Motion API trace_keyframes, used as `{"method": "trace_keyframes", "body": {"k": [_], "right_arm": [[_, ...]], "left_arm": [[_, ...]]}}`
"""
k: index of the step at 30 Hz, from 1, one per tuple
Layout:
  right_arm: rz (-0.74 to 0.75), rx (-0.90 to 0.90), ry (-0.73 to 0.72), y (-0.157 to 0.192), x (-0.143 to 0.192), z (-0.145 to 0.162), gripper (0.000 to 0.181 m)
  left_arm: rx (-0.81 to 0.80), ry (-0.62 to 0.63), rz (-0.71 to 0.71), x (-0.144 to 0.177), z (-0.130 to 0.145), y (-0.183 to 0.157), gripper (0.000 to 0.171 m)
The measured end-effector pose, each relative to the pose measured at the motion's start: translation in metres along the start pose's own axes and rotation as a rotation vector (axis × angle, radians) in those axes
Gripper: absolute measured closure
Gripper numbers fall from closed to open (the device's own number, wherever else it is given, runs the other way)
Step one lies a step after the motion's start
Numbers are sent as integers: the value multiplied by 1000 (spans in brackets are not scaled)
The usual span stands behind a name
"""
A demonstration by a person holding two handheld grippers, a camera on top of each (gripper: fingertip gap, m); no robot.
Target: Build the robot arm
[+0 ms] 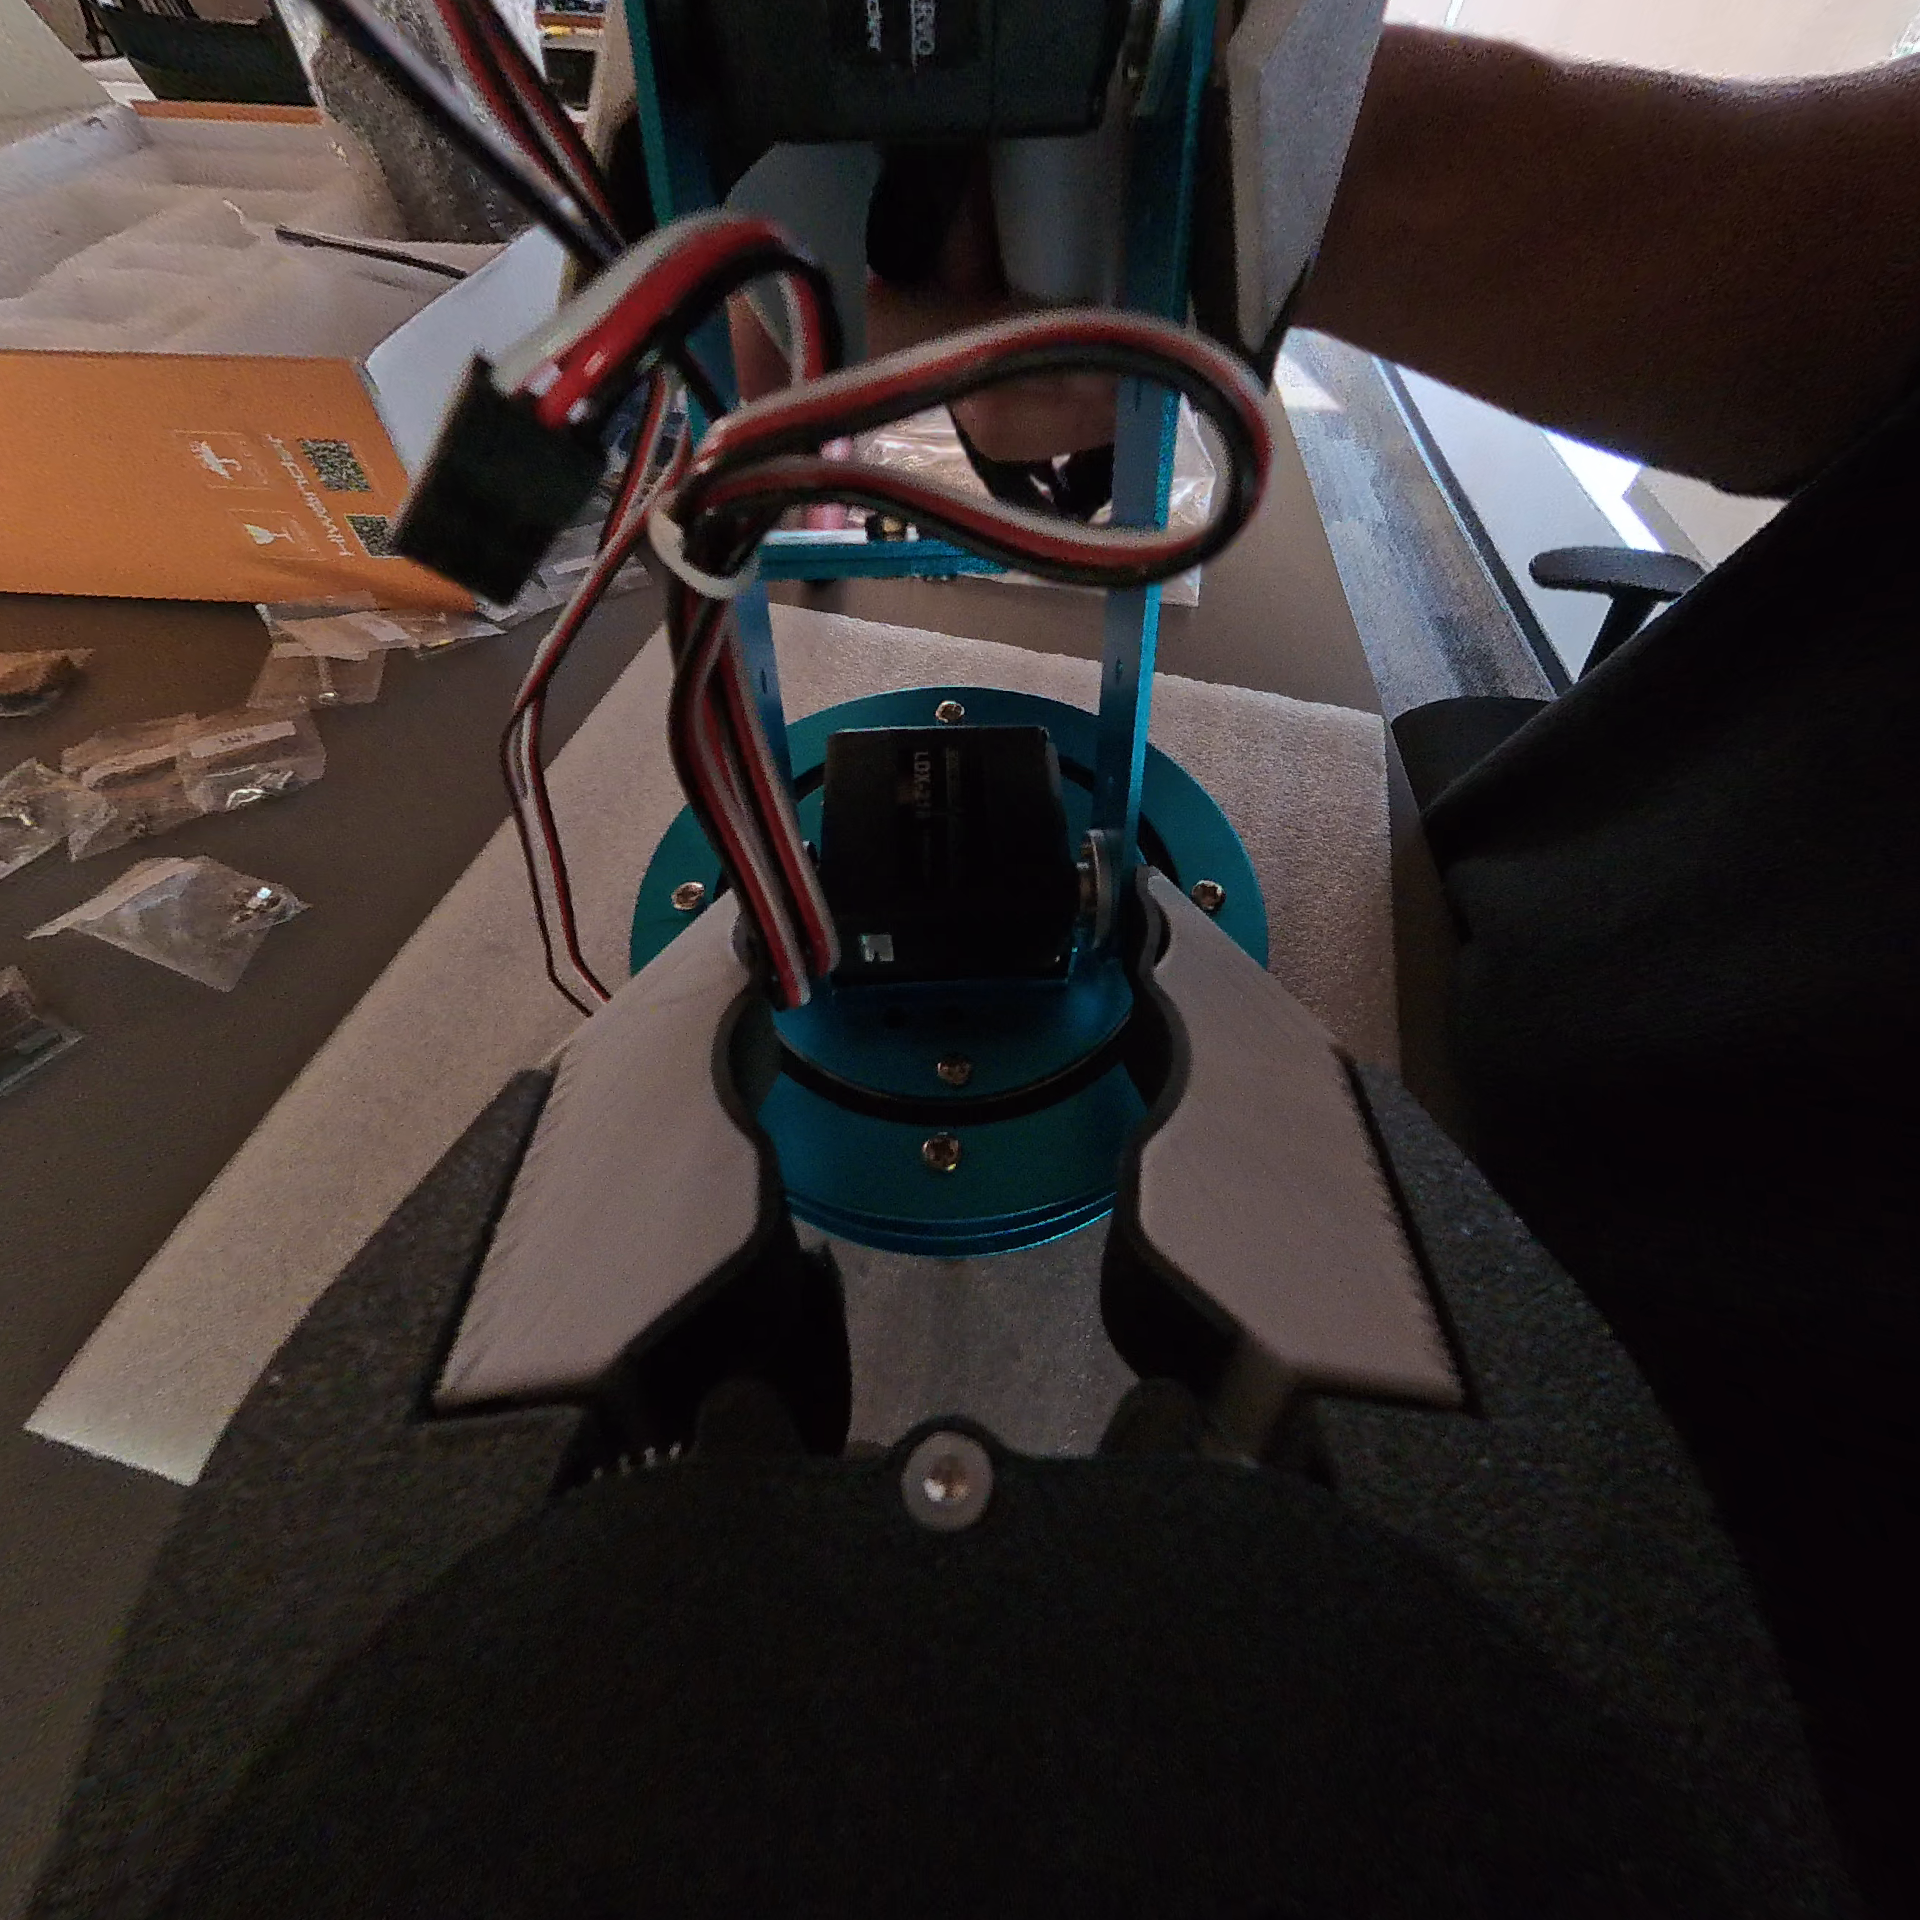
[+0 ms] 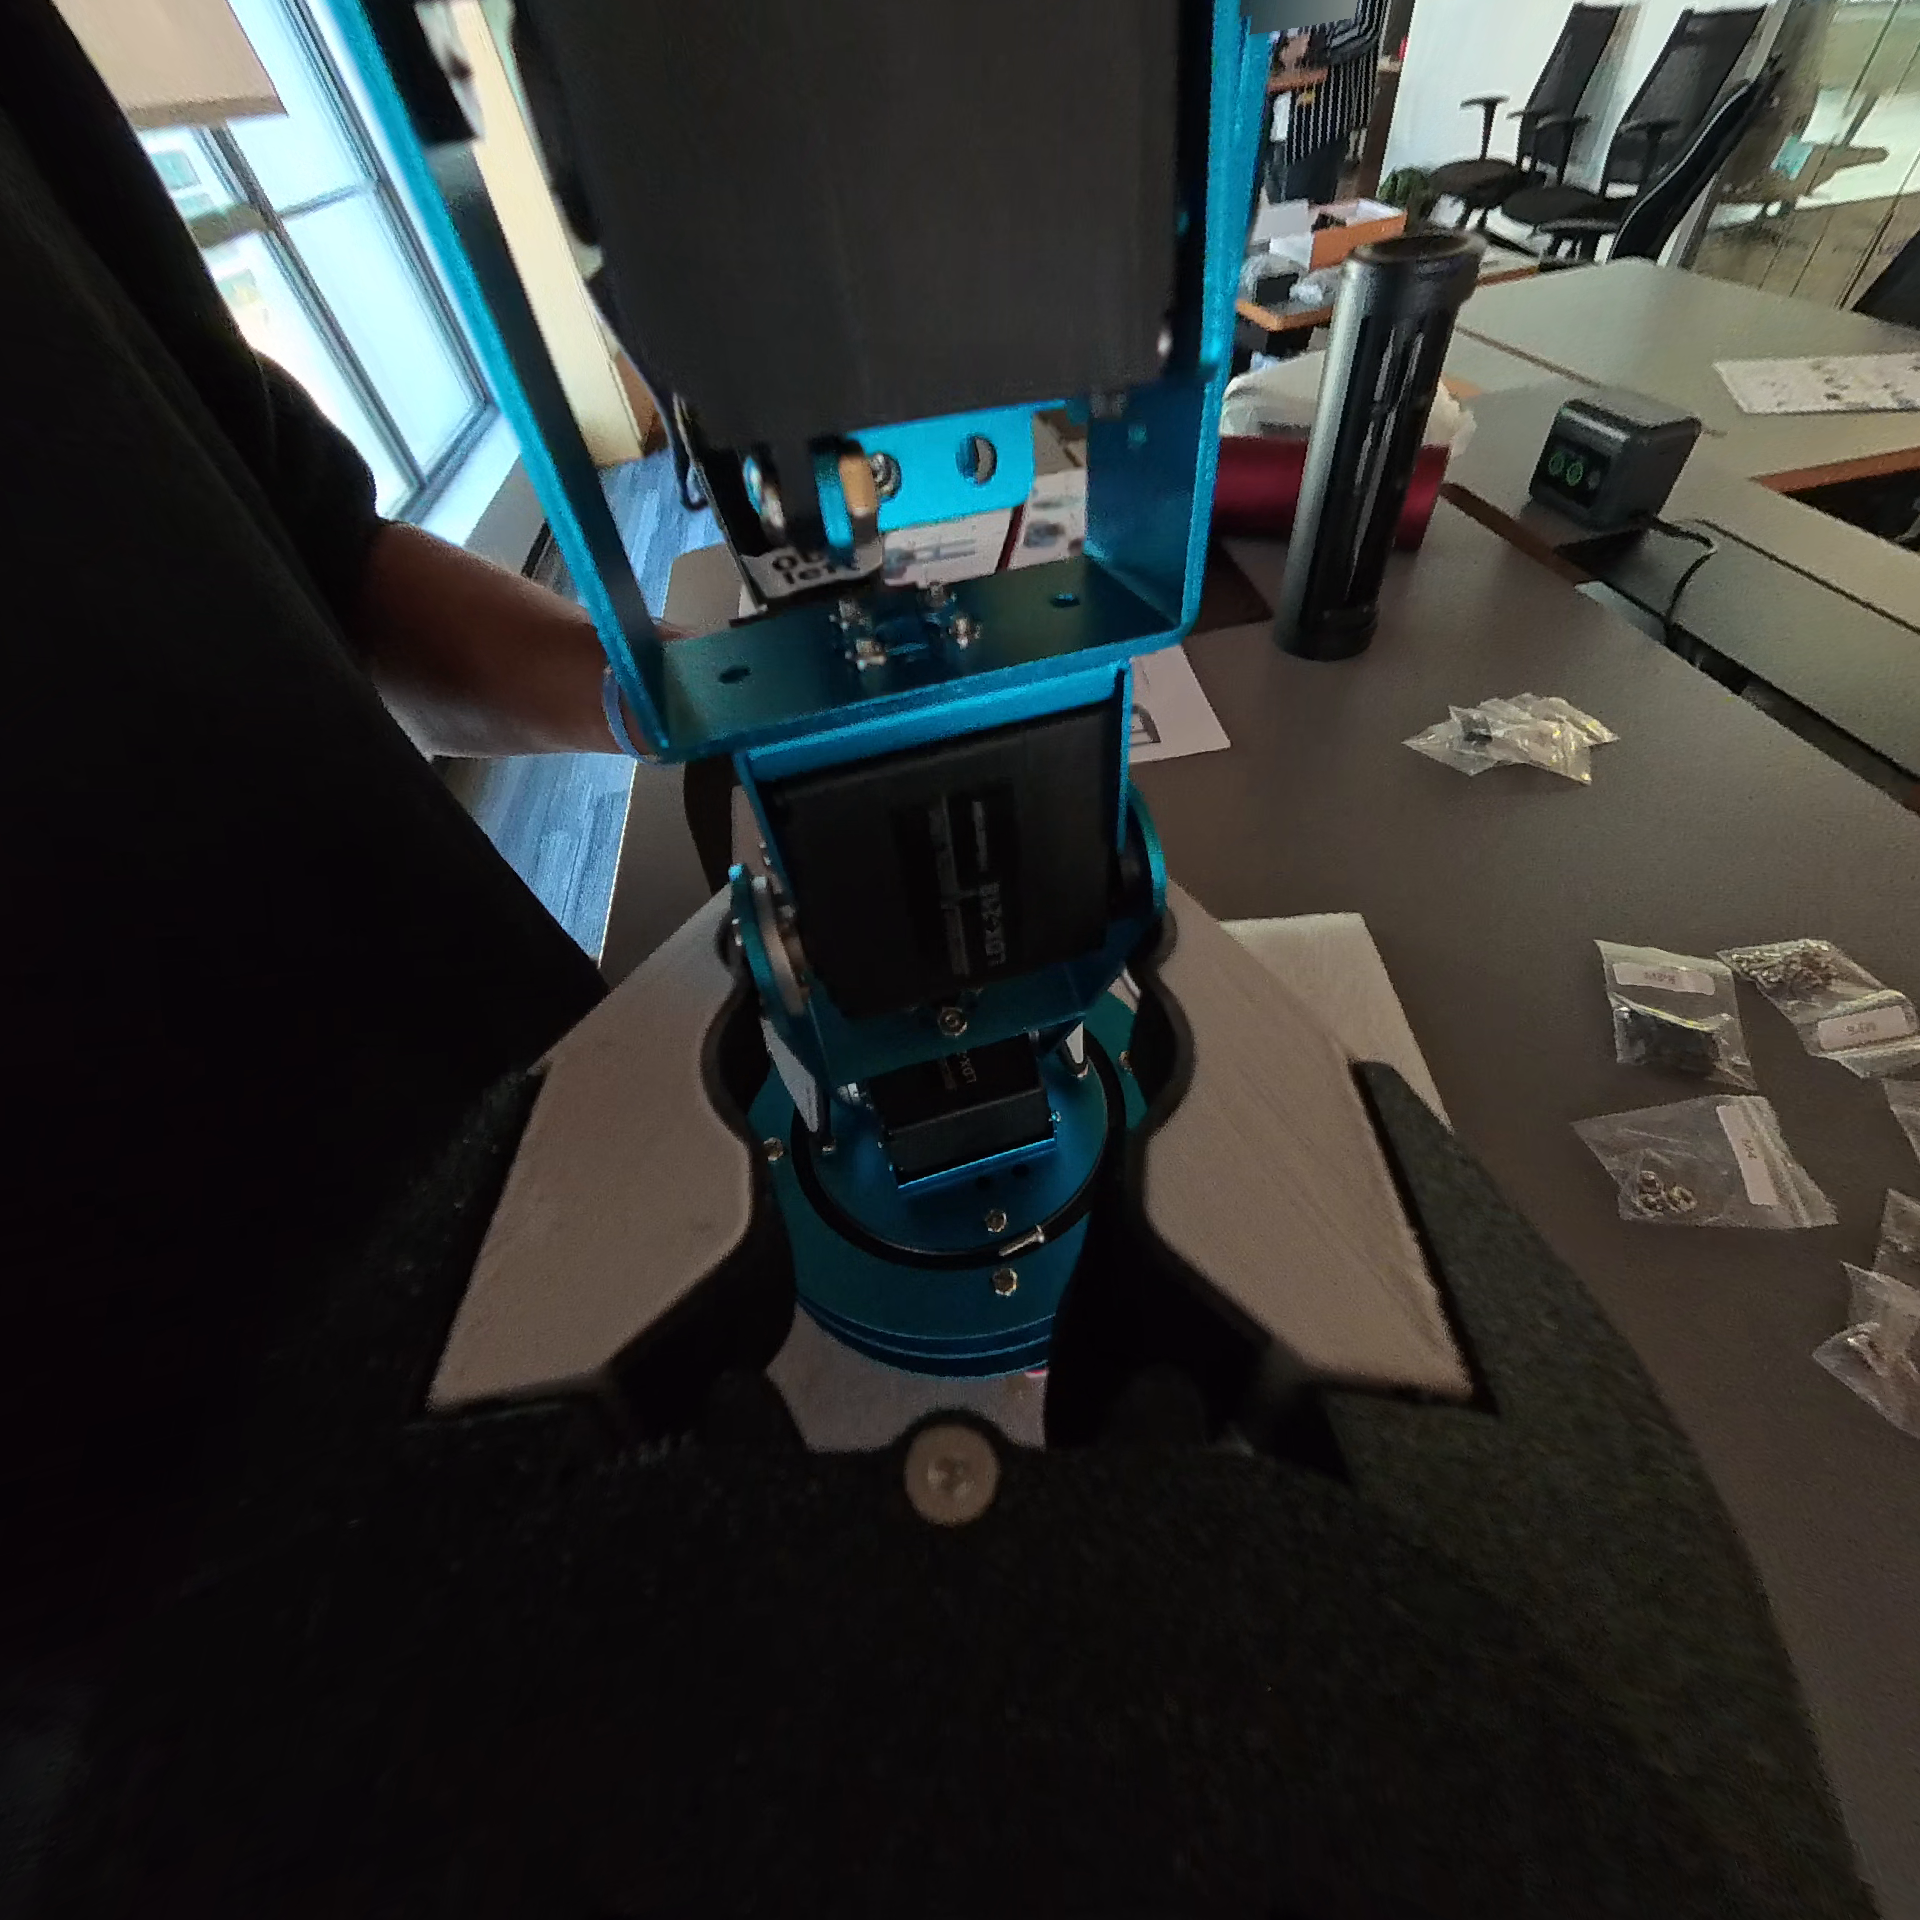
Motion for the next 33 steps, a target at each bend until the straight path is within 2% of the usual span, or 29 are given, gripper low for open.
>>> {"method": "trace_keyframes", "body": {"k": [9, 10, 12, 16, 19, 24, 33], "right_arm": [[-11, 35, 76, 1, 0, -6, 112], [-9, 32, 74, 1, 0, -6, 112], [-5, 32, 77, 2, 1, -6, 112], [-3, 27, 68, 3, 2, -4, 112], [-7, 18, 62, 2, 2, -2, 112], [-15, 16, 76, 2, 0, -5, 112], [-21, -6, 109, 2, -2, -10, 112]], "left_arm": [[31, 0, -10, -2, -2, -3, 103], [61, -11, -2, -1, -1, -6, 95], [114, -22, 8, 2, 2, -11, 59], [139, -67, -33, 17, 8, -13, 61], [117, 21, -43, 14, 21, -9, 56], [10, 125, -102, -12, 29, -8, 52], [-16, 167, -120, -15, 26, -7, 53]]}}
Point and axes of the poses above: each gripper's, where its closed fingertips meet, x back along the fingers, z out of its underside, y = z × x across the jaws, the point moved 9 cm from there along x, back along the fingers, and after that the axes turned 12 degrees about y, right-handed, at the moved point
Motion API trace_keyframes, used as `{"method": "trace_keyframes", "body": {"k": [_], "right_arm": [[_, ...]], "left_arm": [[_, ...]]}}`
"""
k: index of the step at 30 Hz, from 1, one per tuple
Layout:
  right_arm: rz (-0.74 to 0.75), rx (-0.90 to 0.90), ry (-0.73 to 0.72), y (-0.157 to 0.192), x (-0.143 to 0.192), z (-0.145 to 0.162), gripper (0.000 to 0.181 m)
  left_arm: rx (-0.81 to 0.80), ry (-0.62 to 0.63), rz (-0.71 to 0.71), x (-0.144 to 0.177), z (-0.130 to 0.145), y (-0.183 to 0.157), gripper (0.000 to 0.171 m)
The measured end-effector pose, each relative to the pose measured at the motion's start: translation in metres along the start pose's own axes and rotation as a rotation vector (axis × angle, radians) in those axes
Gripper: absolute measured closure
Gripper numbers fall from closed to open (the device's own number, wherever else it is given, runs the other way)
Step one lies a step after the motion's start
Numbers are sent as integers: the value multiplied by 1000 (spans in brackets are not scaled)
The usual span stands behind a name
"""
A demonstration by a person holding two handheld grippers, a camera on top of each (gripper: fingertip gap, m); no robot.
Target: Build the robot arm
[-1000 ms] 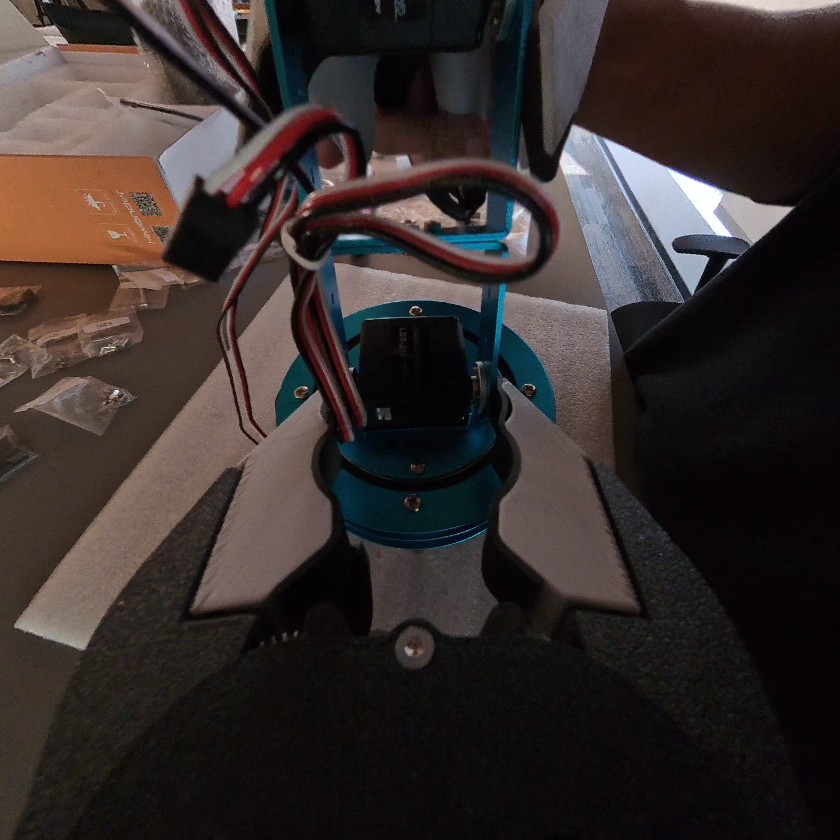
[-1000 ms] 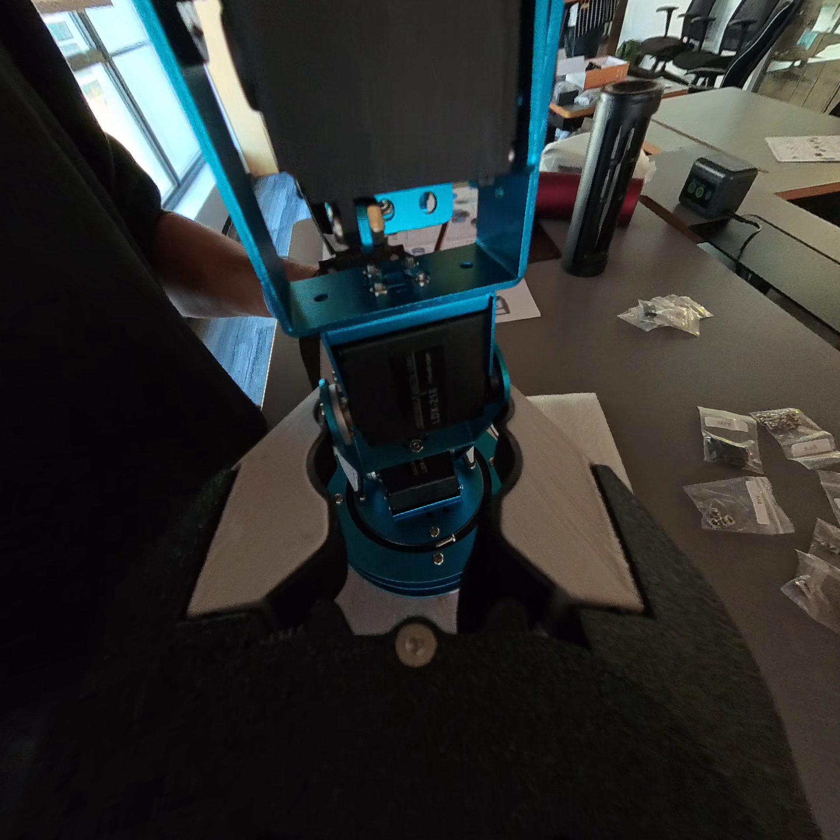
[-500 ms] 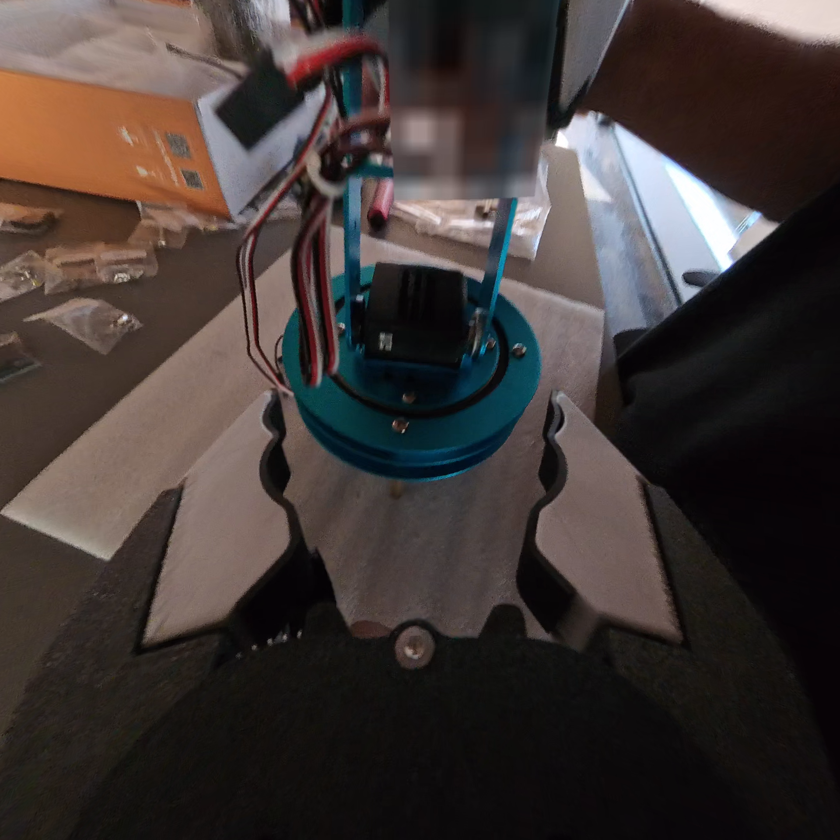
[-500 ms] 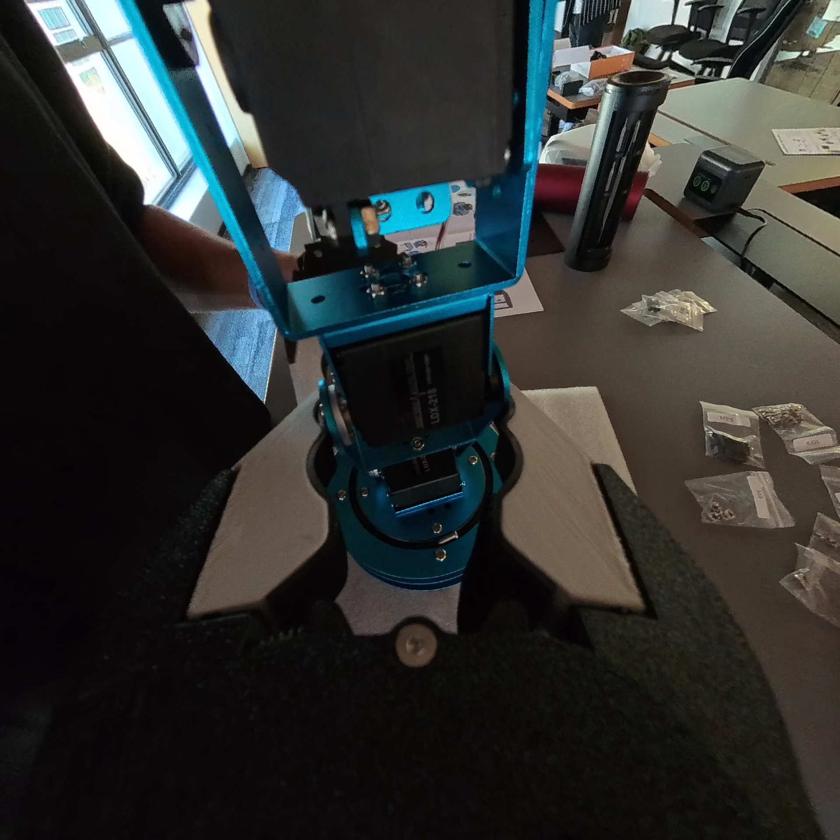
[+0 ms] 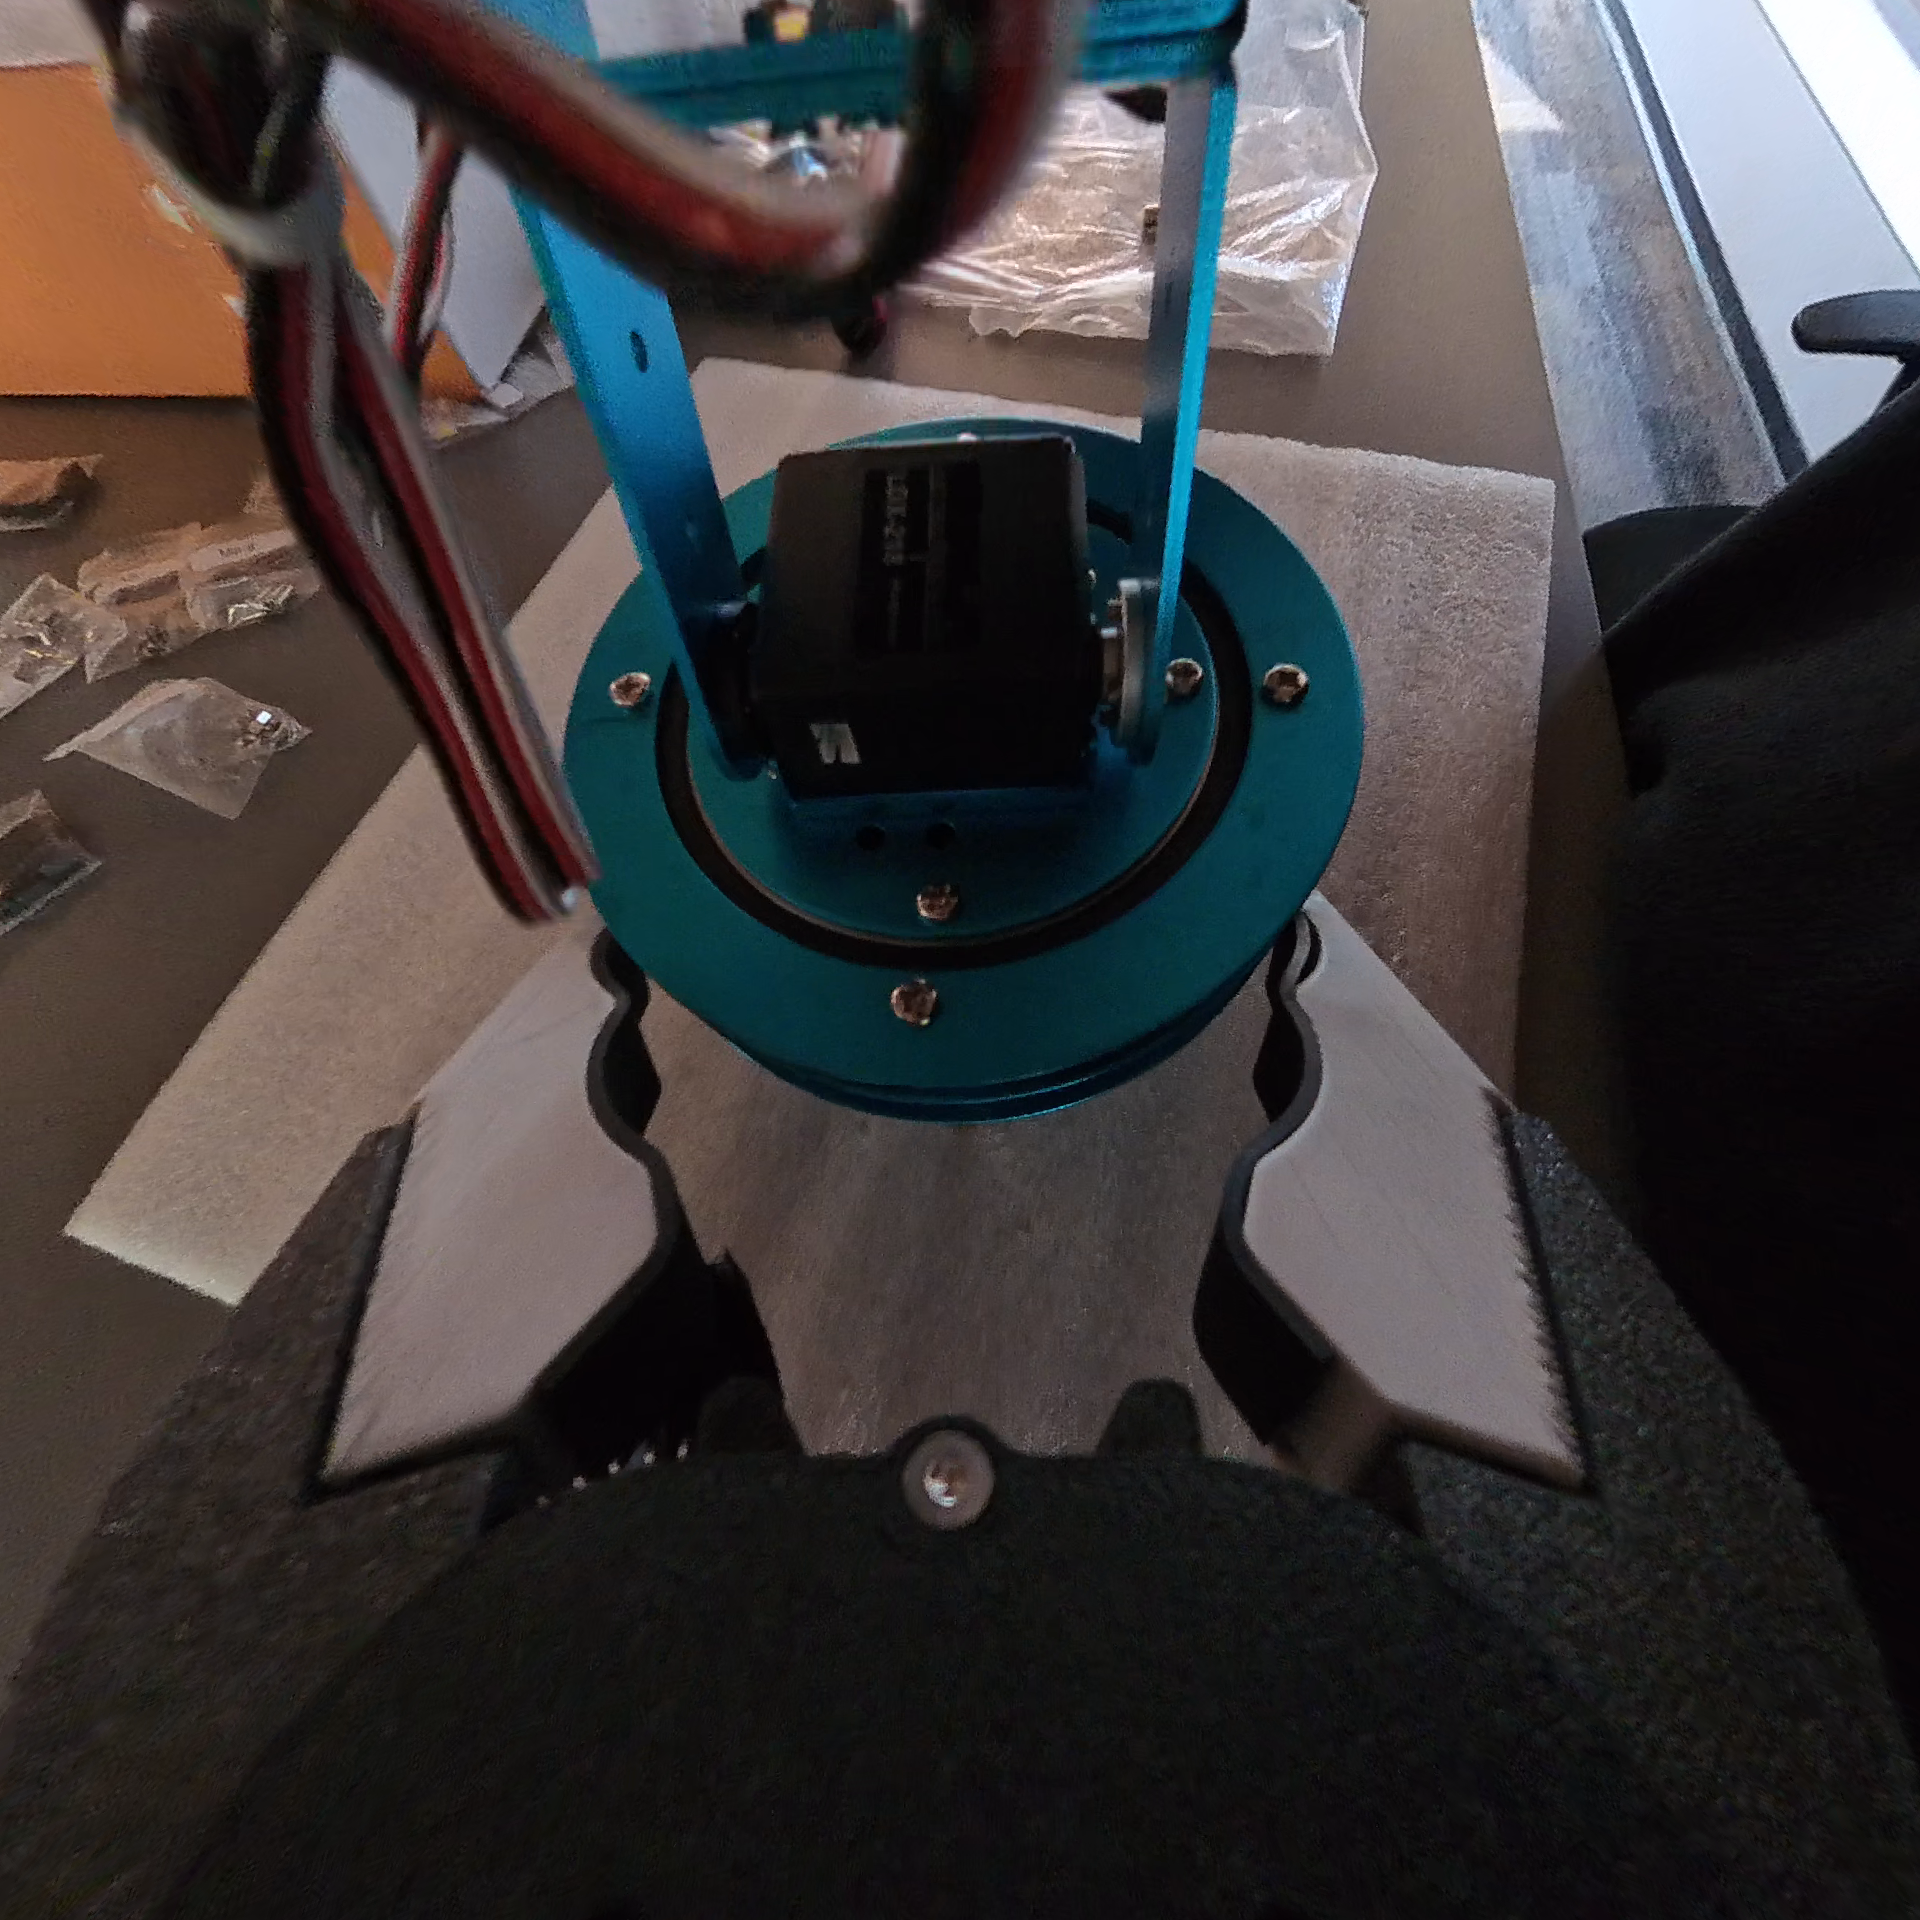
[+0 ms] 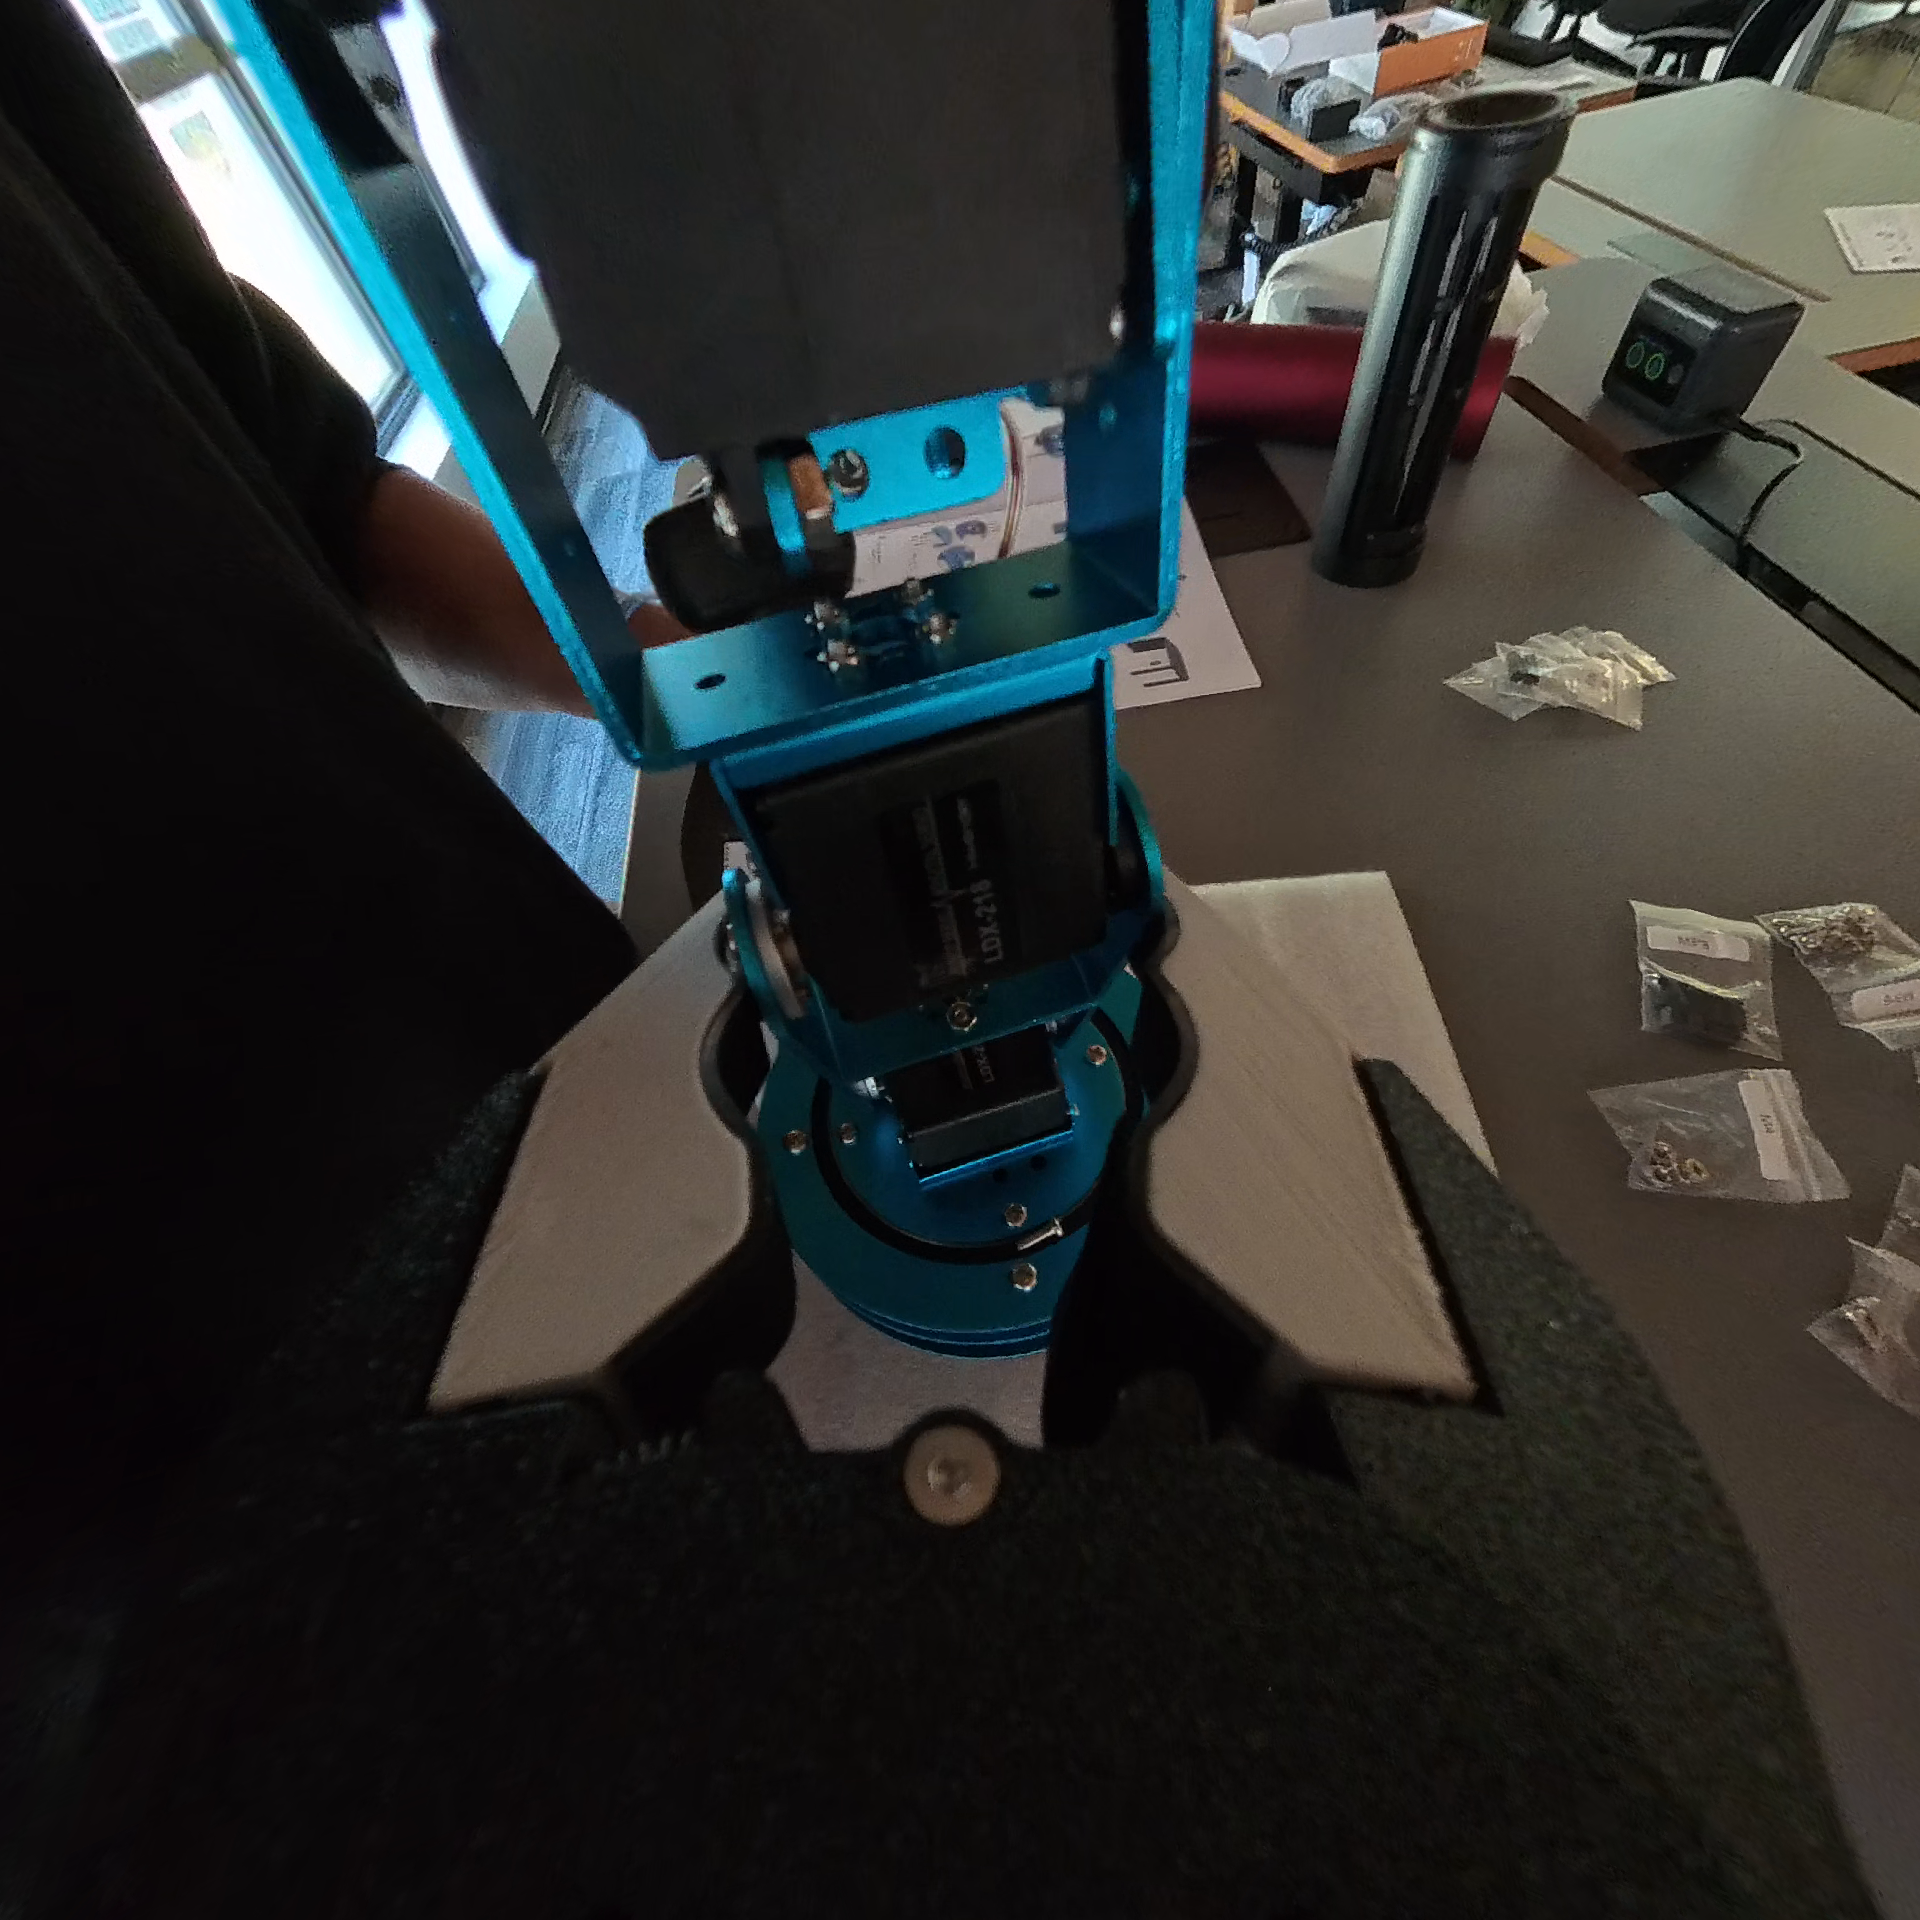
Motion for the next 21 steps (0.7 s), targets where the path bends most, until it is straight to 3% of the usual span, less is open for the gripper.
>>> {"method": "trace_keyframes", "body": {"k": [15, 21], "right_arm": [[-8, -9, 7, -1, 4, 1, 110], [-27, -40, -2, 0, 6, 2, 106]], "left_arm": [[23, 0, -46, -3, -6, -5, 52], [143, 26, -145, 39, 22, -12, 50]]}}
Point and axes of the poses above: each gripper's, where its closed fingertips meet, x back along the fingers, z out of its underside, y = z × x across the jaws, the point moved 9 cm from there along x, back along the fingers, and after that the axes turned 12 degrees about y, right-handed, at the moved point
